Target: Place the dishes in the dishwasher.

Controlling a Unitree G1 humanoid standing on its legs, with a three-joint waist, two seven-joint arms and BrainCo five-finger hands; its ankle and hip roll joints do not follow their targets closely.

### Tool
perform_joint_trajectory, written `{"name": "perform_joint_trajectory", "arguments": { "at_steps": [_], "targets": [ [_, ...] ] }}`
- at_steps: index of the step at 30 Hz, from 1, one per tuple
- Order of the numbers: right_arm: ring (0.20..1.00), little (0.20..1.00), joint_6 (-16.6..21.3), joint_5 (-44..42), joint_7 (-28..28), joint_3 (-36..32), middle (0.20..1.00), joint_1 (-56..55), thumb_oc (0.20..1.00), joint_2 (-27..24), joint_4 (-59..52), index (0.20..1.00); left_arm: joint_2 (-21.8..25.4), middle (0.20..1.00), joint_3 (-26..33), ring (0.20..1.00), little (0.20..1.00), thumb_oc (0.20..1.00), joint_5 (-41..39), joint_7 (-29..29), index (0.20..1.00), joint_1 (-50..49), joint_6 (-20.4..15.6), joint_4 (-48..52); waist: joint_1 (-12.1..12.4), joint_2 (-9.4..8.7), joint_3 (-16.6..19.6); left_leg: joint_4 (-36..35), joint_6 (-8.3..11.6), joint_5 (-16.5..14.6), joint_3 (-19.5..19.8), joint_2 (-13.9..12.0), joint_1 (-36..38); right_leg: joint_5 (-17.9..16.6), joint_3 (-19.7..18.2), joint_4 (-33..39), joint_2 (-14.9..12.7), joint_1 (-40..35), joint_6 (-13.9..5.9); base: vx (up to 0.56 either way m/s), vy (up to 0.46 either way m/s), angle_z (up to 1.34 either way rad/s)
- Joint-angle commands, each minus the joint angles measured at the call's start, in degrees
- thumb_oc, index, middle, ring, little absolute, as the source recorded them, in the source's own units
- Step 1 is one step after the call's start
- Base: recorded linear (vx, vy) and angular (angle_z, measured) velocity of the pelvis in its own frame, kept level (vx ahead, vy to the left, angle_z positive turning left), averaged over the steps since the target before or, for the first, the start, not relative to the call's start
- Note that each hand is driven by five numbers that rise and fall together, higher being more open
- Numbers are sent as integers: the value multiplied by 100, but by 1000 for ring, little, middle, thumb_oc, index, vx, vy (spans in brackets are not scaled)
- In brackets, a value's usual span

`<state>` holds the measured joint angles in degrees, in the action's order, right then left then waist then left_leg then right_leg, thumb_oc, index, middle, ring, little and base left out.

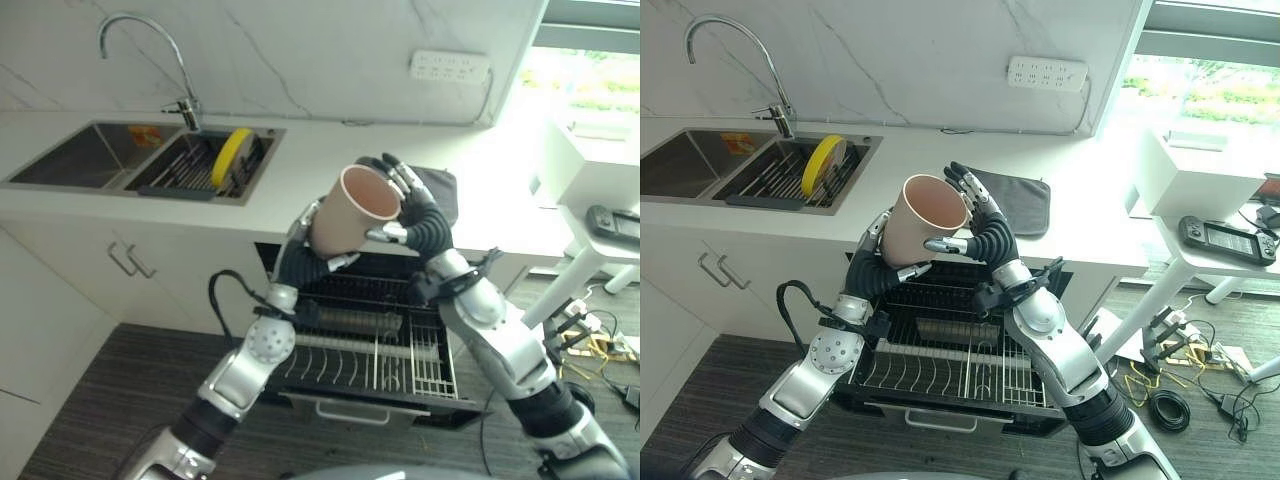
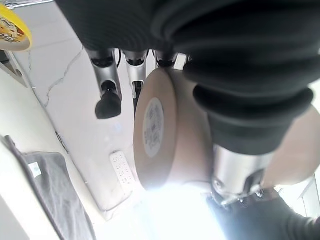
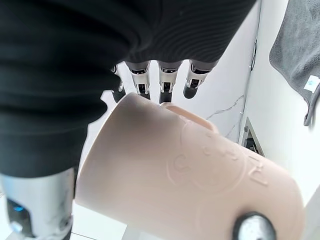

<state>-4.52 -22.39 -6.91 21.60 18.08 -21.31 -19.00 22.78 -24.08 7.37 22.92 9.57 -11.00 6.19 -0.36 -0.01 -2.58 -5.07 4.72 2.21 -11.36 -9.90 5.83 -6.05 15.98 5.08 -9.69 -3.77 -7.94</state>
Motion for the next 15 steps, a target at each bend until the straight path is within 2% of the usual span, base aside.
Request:
{"name": "perform_joint_trajectory", "arguments": {
  "at_steps": [1, 15],
  "targets": [
    [1000, 1000, 126, 168, 157, -135, 1000, 290, 1000, 97, -225, 1000, 208, 200, 432, 200, 200, 200, -313, 91, 200, 616, -192, 319, 82, -285, 15, 7, -73, -738, -79, -41, 350, 586, -78, -8, -302, -380, -108, -32, 17, 0],
    [1000, 1000, 118, 360, -1, -38, 1000, 383, 1000, 112, -106, 1000, 226, 200, 310, 200, 200, 200, -240, -111, 200, 642, -35, 630, 139, -282, 14, 7, -85, -737, -37, -23, 296, 588, -41, -8, -302, -358, -109, -1, 0, 0]
  ]
}}
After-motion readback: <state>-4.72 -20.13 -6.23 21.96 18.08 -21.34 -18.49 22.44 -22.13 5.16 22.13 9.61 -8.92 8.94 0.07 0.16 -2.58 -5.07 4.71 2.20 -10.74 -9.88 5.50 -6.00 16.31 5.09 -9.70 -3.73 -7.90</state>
